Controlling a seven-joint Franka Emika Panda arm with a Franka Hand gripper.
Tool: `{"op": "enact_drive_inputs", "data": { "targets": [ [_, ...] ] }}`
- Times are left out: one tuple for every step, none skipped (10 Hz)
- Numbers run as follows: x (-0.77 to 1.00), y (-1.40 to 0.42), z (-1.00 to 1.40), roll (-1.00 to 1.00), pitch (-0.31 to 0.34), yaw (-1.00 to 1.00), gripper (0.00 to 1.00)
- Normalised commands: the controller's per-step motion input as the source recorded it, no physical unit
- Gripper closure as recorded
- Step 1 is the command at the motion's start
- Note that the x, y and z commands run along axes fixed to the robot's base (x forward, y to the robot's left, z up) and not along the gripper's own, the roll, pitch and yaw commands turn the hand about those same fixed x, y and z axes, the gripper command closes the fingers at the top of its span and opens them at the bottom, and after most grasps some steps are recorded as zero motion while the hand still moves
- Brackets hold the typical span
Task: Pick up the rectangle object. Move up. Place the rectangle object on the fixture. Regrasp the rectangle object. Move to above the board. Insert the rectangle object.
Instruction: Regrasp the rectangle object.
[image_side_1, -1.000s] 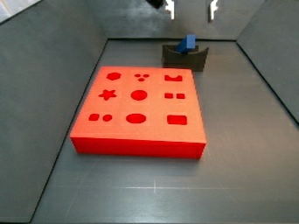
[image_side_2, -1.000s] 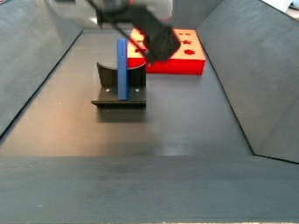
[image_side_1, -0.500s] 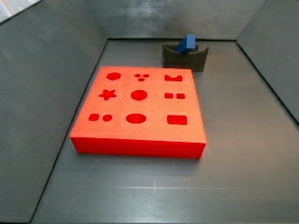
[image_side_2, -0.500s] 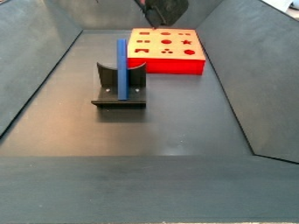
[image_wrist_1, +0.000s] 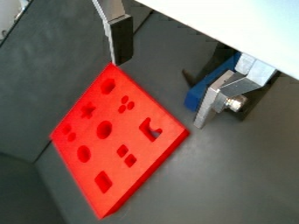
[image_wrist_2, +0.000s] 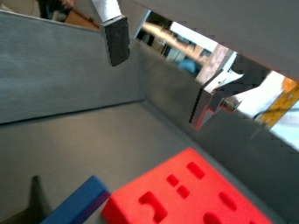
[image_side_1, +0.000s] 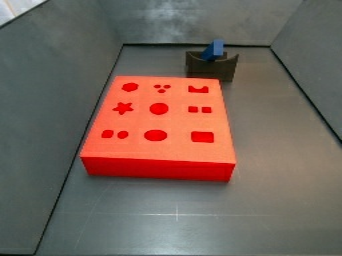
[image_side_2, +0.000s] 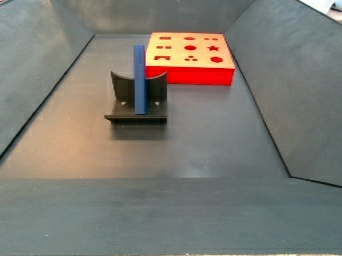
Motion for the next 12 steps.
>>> {"op": "enact_drive_inputs", "data": {
  "targets": [
    [-0.02,-0.06,0.03,1.0,0.054,0.01,0.0],
    [-0.02,-0.05,0.02,1.0,0.05,0.01,0.0],
    [-0.03,-0.04,0.02,1.0,0.047,0.01,0.0],
    [-0.03,-0.03,0.02,1.0,0.044,0.01,0.0],
    [-0.02,-0.03,0.01,1.0,0.041,0.02,0.0],
    [-0.01,-0.02,0.01,1.0,0.037,0.02,0.0],
    [-0.01,-0.02,0.01,1.0,0.034,0.02,0.0],
    [0.0,-0.02,0.01,1.0,0.032,0.02,0.0],
    [0.0,-0.02,0.01,1.0,0.033,0.02,0.0],
    [0.0,-0.02,0.01,1.0,0.037,0.02,0.0],
    [0.01,-0.02,0.01,1.0,0.043,0.03,0.0],
    [0.02,-0.02,0.01,1.0,0.053,0.03,0.0]
  ]
}}
